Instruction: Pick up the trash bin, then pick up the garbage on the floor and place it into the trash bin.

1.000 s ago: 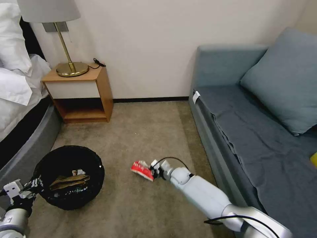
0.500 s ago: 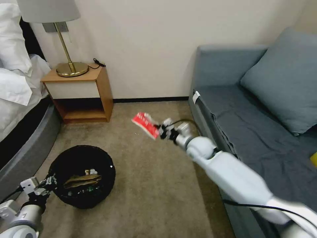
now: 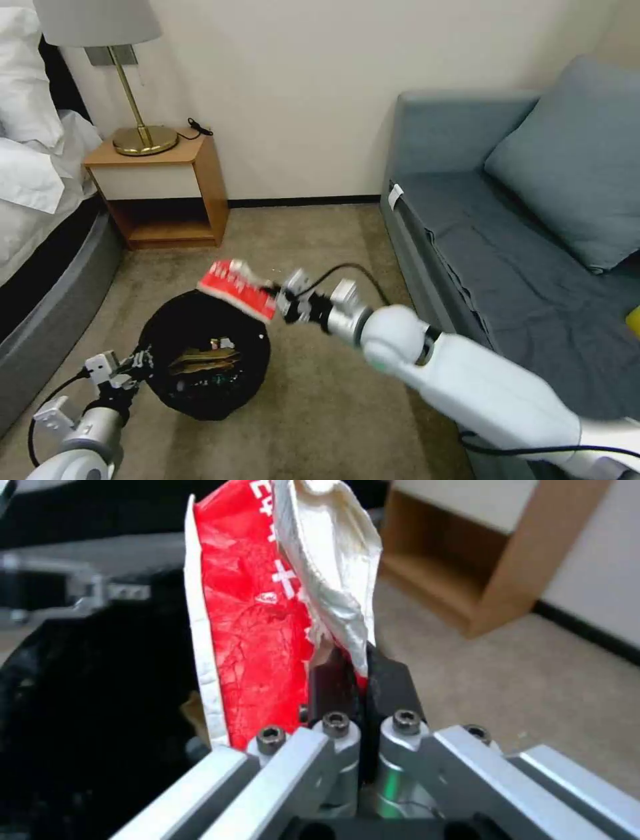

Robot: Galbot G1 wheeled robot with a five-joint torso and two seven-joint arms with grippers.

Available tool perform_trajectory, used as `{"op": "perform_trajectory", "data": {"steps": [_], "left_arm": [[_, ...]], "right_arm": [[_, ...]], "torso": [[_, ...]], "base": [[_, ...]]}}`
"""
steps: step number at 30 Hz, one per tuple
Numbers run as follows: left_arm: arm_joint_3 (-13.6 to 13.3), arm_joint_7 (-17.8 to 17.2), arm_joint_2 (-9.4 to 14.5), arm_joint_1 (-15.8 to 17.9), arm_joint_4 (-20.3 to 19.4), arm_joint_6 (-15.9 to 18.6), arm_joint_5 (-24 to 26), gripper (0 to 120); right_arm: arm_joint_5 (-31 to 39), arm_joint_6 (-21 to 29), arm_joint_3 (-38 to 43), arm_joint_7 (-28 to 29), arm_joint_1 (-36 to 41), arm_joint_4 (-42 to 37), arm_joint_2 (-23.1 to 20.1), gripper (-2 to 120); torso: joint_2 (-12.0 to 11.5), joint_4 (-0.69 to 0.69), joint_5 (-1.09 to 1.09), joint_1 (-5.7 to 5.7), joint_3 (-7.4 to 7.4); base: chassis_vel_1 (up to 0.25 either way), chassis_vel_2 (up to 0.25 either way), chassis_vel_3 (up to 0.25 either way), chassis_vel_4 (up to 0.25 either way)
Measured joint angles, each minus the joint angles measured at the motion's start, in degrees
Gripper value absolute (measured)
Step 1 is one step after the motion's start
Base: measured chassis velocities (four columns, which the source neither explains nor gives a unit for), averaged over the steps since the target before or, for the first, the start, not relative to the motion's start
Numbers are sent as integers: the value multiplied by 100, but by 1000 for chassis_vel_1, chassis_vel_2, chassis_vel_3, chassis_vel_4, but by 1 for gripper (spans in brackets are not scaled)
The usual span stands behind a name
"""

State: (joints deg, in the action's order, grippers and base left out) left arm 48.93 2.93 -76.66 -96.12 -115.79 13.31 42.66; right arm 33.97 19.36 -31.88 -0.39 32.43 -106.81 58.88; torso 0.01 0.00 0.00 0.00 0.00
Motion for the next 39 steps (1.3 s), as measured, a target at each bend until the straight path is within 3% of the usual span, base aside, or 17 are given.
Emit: {"op": "perform_trajectory", "data": {"steps": [13, 25, 27, 29, 31, 33, 37, 39], "left_arm": [[-107, 109, -326, -177, -63, -141, -128, 4], [-133, 119, -555, -122, 78, -166, -127, 4], [-130, 118, -577, -81, 156, -168, -110, 4], [-128, 117, -579, -75, 168, -168, -95, 4], [-97, 101, -584, -30, 228, -167, 23, 4], [-89, 98, -584, -18, 244, -165, 51, 4], [-35, 88, -537, 110, 447, -125, 306, 4], [-35, 90, -527, 168, 529, -118, 383, 4]], "right_arm": [[-584, 59, -502, 27, 379, 292, 251, 1], [-618, 119, -272, 41, 576, 92, -2, 41], [-631, 104, -61, 41, 668, 2, -92, 52], [-640, 89, 0, 41, 701, -19, -110, 54], [-798, -94, 434, 56, 952, -134, -235, 67], [-869, -137, 551, 56, 1038, -169, -269, 71], [-1205, -486, 1644, 127, 1847, -606, -601, 89], [-1221, -542, 1946, 132, 2034, -726, -661, 92]], "torso": [[0, 0, 0, 0, 0], [0, 0, 1, 0, 0], [0, 0, 1, 0, 0], [0, 0, 1, 0, 0], [-1, 1, 1, -1, 0], [-1, 1, 1, 0, 0], [-1, 1, 2, 0, 0], [-1, -2, 2, -1, 0]], "base": [[0, 0, 0, 0], [0, 0, 0, 0], [0, 0, 0, 0], [0, 0, 0, 0], [0, 0, 0, 0], [0, 0, 0, 0], [0, 0, 0, 0], [0, 0, 0, 0]]}}
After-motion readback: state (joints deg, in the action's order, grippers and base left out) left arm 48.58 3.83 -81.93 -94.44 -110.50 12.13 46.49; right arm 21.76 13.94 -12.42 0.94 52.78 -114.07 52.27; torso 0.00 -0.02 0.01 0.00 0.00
